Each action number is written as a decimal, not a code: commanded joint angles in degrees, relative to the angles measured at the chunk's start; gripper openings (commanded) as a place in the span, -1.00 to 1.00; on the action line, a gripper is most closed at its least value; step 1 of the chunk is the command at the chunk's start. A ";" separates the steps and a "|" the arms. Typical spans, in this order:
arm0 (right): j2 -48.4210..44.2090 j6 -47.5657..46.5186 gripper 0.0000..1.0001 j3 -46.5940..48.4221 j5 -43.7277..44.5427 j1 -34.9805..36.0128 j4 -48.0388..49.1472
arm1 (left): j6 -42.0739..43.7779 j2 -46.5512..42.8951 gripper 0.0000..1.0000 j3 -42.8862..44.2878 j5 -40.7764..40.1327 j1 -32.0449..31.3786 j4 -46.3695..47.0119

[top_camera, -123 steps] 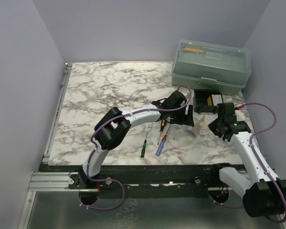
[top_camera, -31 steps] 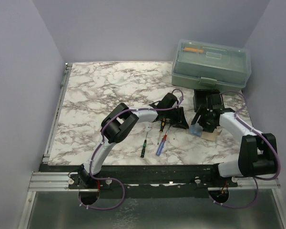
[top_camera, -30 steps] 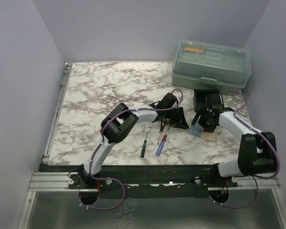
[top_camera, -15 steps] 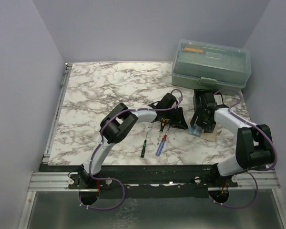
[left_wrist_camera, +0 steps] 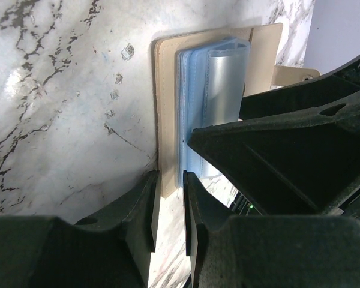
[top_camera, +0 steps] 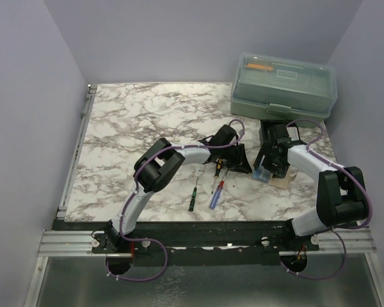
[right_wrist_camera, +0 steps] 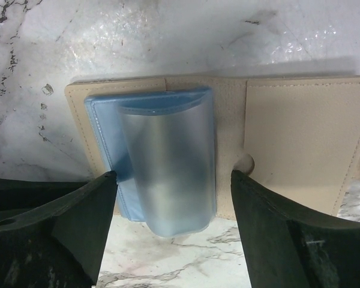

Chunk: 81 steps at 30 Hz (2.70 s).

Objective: Put the credit cards into the card holder
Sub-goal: Open the card holder at the center of the board.

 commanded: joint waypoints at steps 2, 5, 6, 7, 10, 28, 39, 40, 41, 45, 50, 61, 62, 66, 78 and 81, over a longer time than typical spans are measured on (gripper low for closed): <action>2.13 -1.19 0.57 -1.56 -0.09 0.32 1.84 | 0.97 -2.27 -0.45 -0.94 -0.99 0.22 -1.25; 2.88 -1.15 0.56 -1.97 0.28 0.33 2.06 | 1.41 -2.51 -0.44 -0.96 -1.56 0.26 -1.52; 2.71 -1.15 0.56 -2.04 0.30 0.33 2.06 | 1.60 -2.59 -0.43 -0.95 -1.80 0.26 -1.92; 2.43 -1.07 0.55 -2.17 0.15 0.33 2.18 | 1.77 -2.73 -0.40 -0.95 -2.05 0.35 -2.21; 1.10 -0.64 0.29 -2.64 0.09 0.26 2.64 | 2.45 -3.26 -0.26 -0.99 -2.86 0.42 -2.96; -12.51 -0.79 -0.74 -14.17 -21.90 -6.12 20.98 | 6.06 -7.06 0.23 -2.17 -4.04 3.02 -8.36; -22.01 0.68 -0.81 -23.08 -45.06 -18.58 34.10 | 4.97 -9.14 0.31 -3.44 2.03 6.16 -8.10; -22.67 0.76 -0.81 -23.29 -46.83 -18.98 34.96 | 4.58 -9.79 0.33 -4.02 3.28 6.53 -7.18; -23.29 0.88 -0.81 -23.35 -48.55 -19.15 35.68 | 3.96 -10.34 0.34 -4.53 5.29 7.00 -6.16; -26.21 1.98 -0.82 -23.79 -53.44 -19.23 38.88 | -2.78 -11.69 0.35 -7.55 15.33 9.25 3.22; -28.37 2.87 -0.82 -22.20 -58.59 -19.24 39.81 | -12.06 -14.21 0.23 -13.41 21.63 11.19 18.70; -29.32 3.98 -0.81 -21.50 -63.66 -19.26 42.14 | -30.26 -13.72 -0.28 -20.24 26.13 11.34 46.66; -29.45 4.17 -0.81 -21.51 -63.60 -19.27 42.37 | -30.40 -13.73 -0.32 -20.42 26.09 11.26 47.14; -29.14 3.84 -0.78 -20.72 -62.31 -19.20 40.66 | -30.41 -14.01 -0.69 -20.73 25.65 11.17 48.41; -19.50 -5.58 0.21 -9.04 -28.06 -18.99 7.55 | -9.19 -10.84 -1.00 -11.67 10.33 6.37 15.45; -17.91 -5.28 0.29 -6.57 -22.17 -15.05 4.64 | -0.26 -11.22 -1.00 -6.87 1.53 4.61 2.52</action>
